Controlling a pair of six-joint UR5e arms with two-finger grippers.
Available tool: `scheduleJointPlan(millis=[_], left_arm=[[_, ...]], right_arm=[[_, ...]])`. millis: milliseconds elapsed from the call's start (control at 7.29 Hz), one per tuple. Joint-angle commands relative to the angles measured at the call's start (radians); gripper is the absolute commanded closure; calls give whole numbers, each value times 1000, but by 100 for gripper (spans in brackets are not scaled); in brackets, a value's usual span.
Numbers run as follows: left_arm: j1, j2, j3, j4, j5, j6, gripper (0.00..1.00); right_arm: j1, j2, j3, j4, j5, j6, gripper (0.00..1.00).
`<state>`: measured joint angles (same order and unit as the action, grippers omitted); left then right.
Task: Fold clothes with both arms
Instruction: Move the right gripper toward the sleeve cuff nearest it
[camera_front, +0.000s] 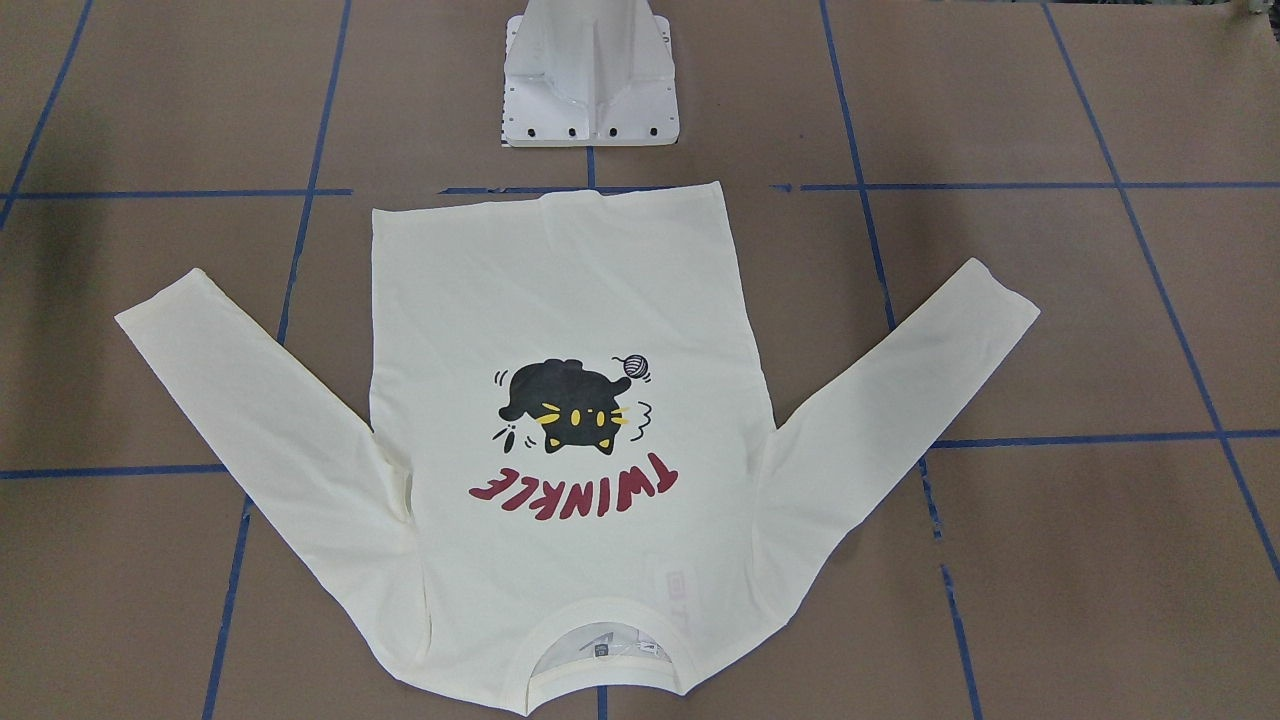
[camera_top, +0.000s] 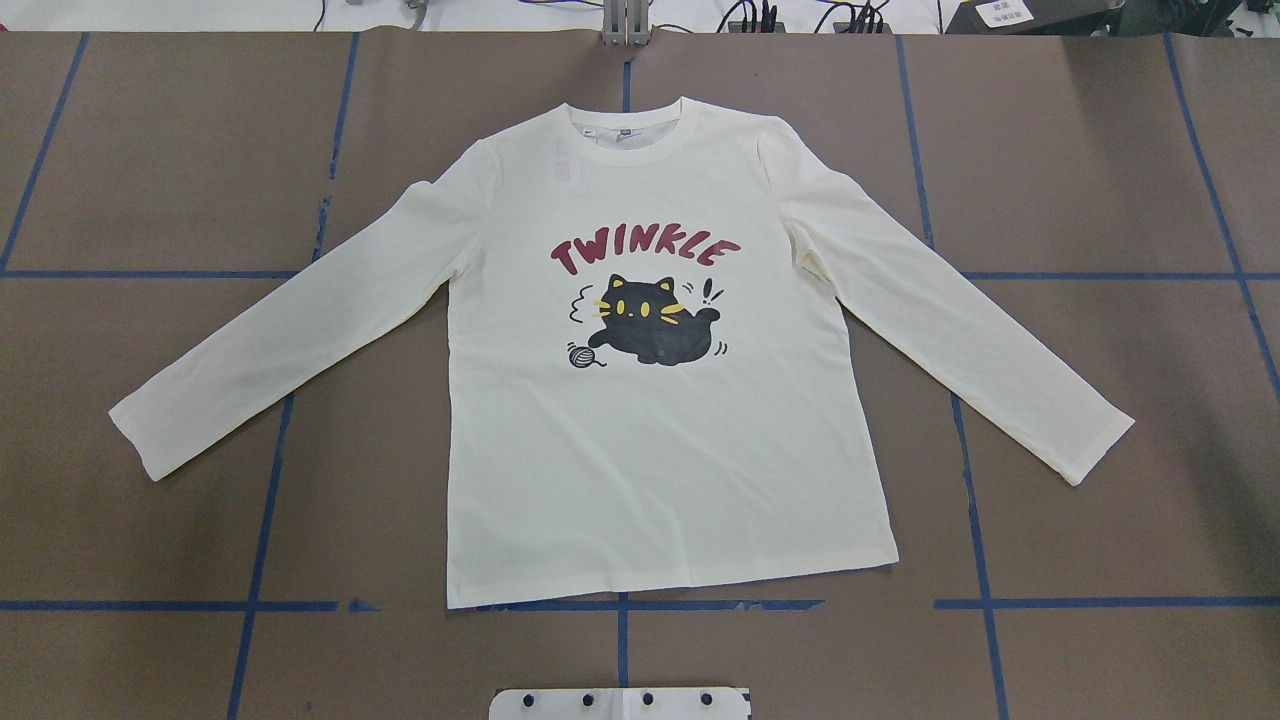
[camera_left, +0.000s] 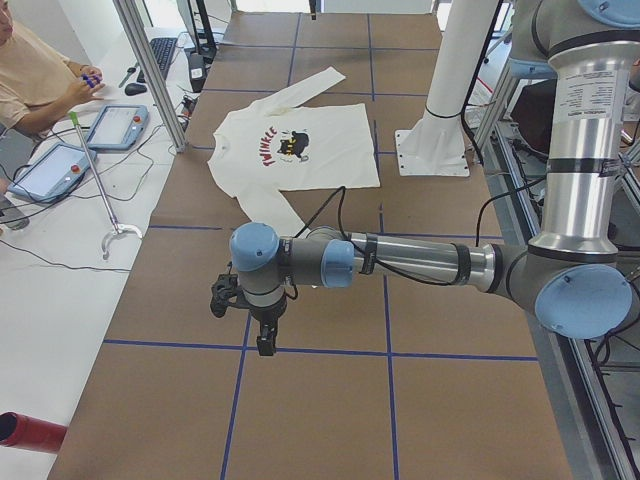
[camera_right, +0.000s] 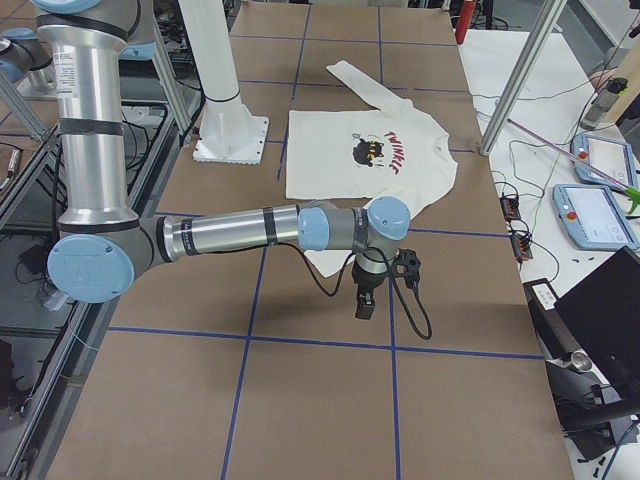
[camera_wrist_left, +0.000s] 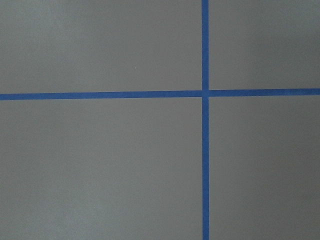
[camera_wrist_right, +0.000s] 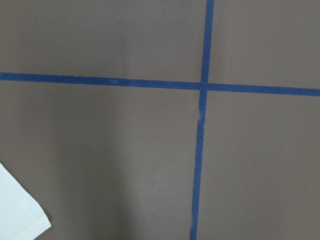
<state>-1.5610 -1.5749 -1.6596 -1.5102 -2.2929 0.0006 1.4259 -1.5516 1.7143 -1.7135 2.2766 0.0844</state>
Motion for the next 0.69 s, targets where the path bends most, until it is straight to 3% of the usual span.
scheduleJointPlan(millis=[0, 274, 549], left_arm=[[2, 30, -44, -28, -3, 122, 0], [6, 33, -48, -30, -8, 118, 0], [13, 23, -74, -57, -11, 113, 0]], right_arm=[[-1, 11, 4, 0, -3, 6, 0], [-2, -5, -8, 117, 91, 11, 0], [-155, -53, 13, 281, 126, 114, 0]])
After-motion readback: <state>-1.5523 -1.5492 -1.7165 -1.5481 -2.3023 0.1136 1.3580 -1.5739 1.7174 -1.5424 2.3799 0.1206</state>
